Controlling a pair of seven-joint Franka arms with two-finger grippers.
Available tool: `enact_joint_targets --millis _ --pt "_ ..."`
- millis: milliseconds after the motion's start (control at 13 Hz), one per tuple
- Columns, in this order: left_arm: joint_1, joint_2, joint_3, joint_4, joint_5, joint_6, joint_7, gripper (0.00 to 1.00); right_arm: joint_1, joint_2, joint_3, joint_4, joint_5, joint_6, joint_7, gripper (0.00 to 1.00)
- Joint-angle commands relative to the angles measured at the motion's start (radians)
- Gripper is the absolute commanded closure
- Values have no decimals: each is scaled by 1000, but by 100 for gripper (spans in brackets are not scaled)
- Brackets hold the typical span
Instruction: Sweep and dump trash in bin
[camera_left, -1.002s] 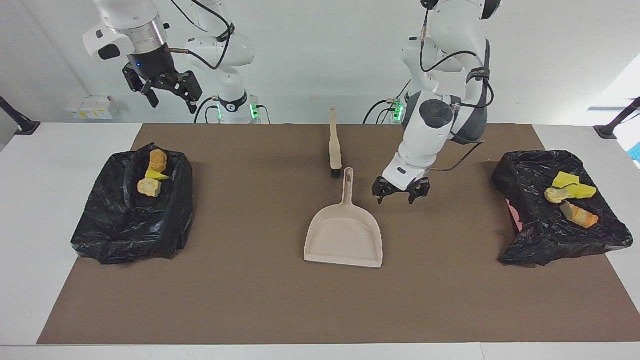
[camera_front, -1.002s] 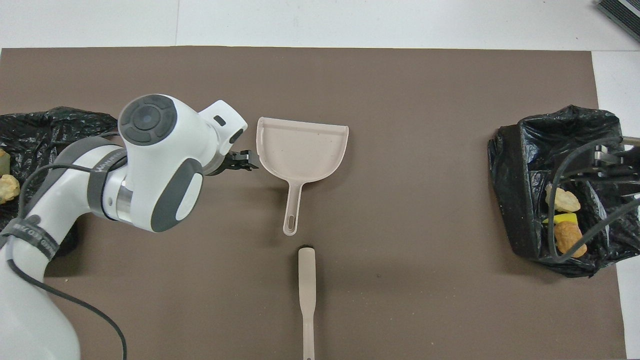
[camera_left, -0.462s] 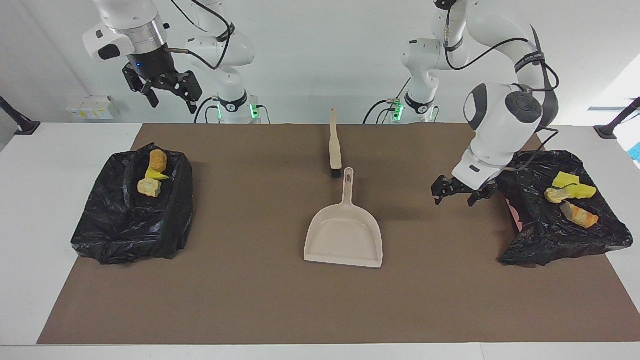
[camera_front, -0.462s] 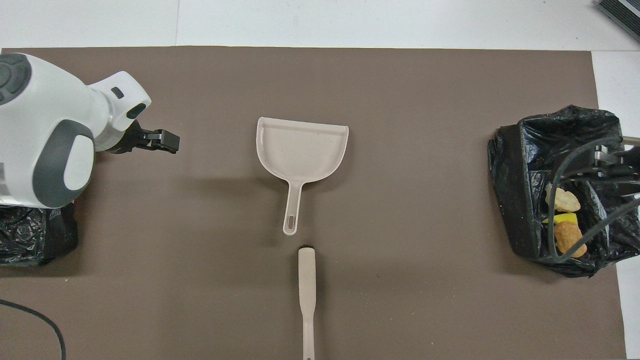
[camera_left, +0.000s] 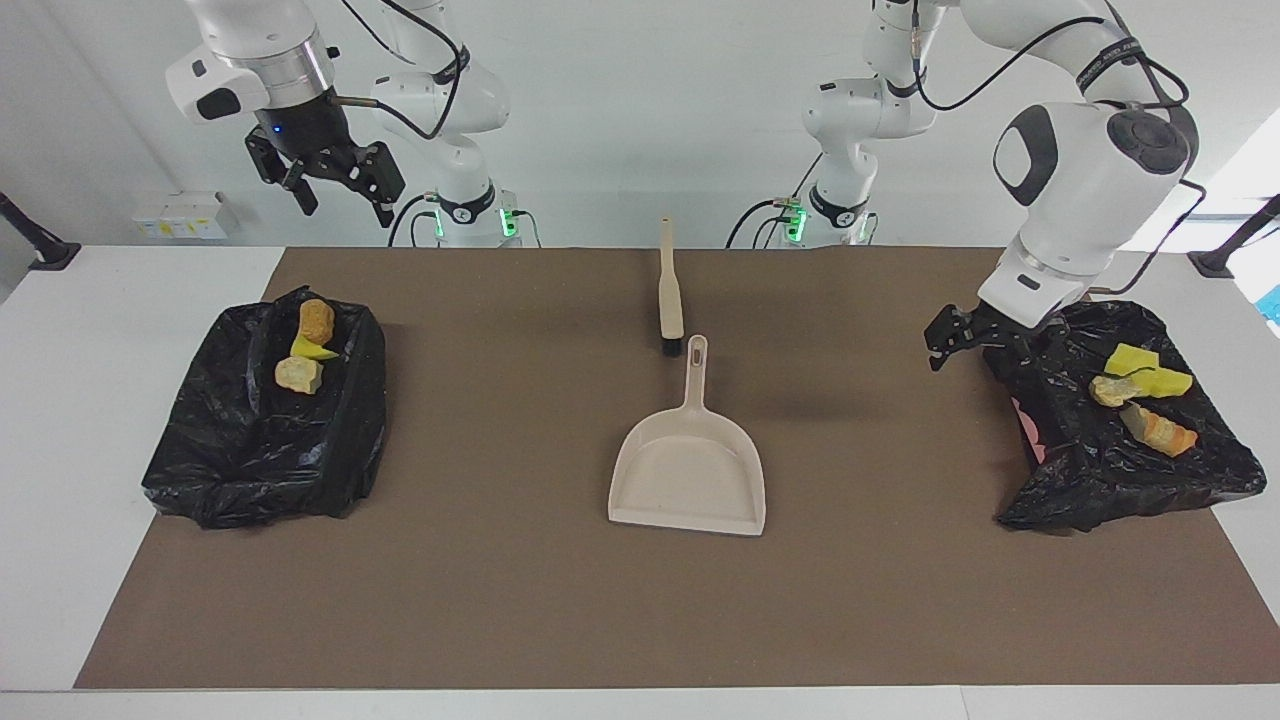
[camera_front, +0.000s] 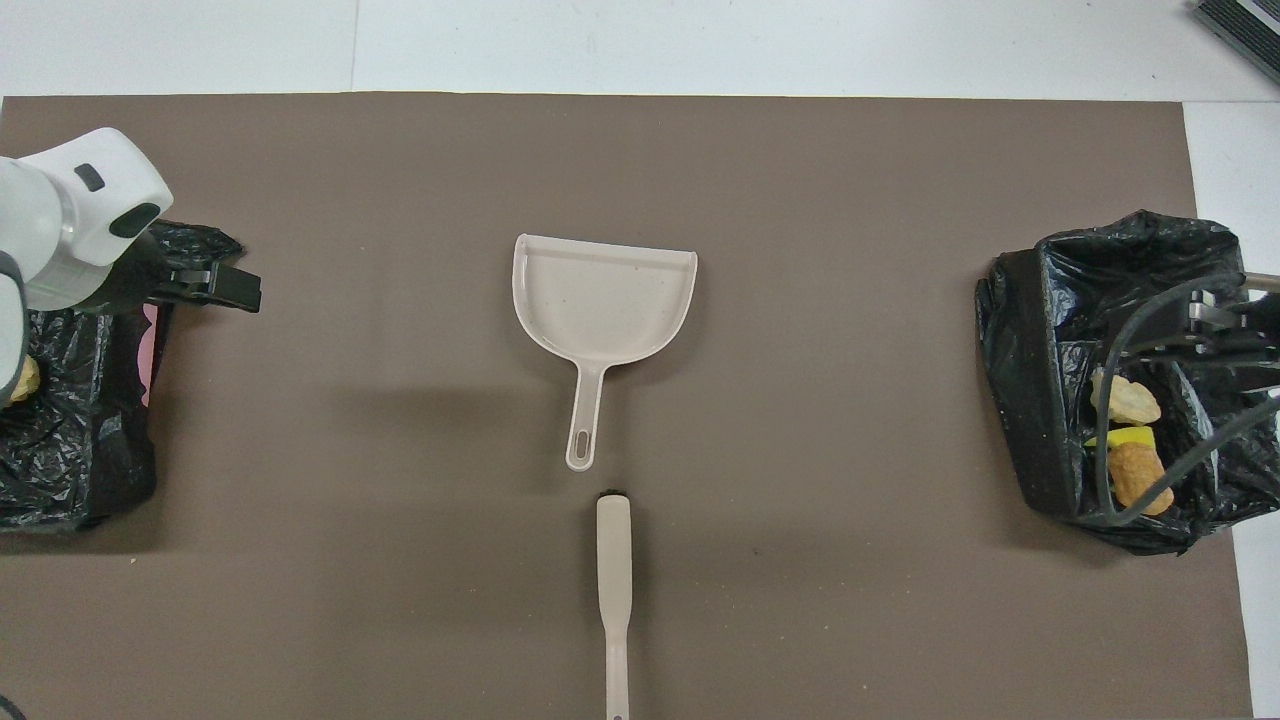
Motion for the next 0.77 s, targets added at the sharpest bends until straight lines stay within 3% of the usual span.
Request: enact_joint_targets --millis 0,231,694 --pt "13 -39 4 -12 -16 -35 -12 0 -10 -10 -1 -12 20 2 -25 0" --pt "2 -46 3 -15 -15 -34 -110 0 -10 -10 -1 -12 20 0 -25 0" --pt "10 -79 4 -12 -6 -73 -46 0 -10 -10 -1 -12 20 0 -25 0"
